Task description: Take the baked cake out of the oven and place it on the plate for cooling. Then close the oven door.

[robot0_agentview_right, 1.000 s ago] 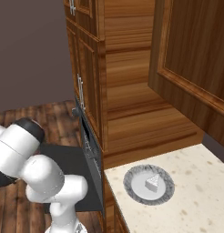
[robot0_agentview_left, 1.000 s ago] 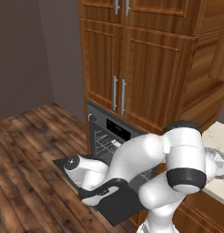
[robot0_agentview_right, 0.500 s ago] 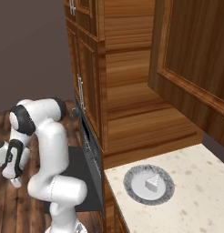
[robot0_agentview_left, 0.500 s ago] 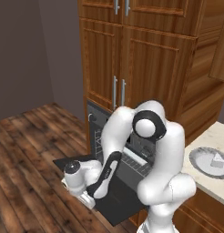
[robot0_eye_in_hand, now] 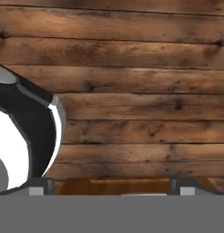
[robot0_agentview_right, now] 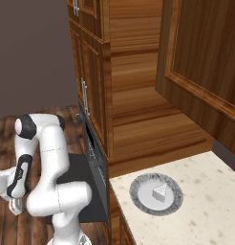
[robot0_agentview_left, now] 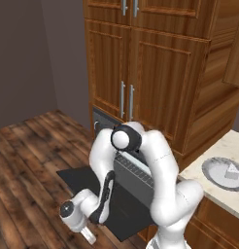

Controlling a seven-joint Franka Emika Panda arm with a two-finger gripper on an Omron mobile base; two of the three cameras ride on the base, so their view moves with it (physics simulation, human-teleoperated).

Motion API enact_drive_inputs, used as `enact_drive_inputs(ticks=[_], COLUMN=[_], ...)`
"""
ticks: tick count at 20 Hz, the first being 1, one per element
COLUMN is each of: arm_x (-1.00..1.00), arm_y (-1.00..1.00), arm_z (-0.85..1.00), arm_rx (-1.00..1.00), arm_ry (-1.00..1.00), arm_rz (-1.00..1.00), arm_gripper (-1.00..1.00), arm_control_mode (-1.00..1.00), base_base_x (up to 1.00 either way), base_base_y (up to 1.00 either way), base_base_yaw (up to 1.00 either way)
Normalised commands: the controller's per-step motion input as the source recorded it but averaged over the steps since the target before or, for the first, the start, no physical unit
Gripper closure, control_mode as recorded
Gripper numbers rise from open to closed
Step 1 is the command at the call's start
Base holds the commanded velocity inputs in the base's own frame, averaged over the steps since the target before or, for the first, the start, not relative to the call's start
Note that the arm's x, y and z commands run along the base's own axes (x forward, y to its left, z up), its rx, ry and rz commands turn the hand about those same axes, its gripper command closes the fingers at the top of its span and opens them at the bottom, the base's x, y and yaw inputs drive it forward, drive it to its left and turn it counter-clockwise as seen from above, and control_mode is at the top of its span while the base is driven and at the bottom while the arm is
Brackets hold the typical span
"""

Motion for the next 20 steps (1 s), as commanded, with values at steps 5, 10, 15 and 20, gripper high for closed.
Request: enact_drive_inputs(ticks=[5, 10, 15, 20], arm_x=[0.51, 0.57, 0.59, 0.55], arm_y=[0.51, 0.27, 0.16, 0.12], arm_z=[-0.47, -0.6, -0.65, -0.5], arm_rx=[-0.28, -0.33, -0.35, -0.34], arm_ry=[-0.06, -0.08, -0.1, -0.1], arm_rz=[-0.19, -0.18, -0.14, -0.12], arm_gripper=[-1.0, -1.0, -1.0, -1.0], arm_control_mode=[-1.0, -1.0, -1.0, -1.0], base_base_x=[0.0, 0.0, 0.0, 0.0], base_base_y=[0.0, 0.0, 0.0, 0.0], base_base_yaw=[0.0, 0.0, 0.0, 0.0])
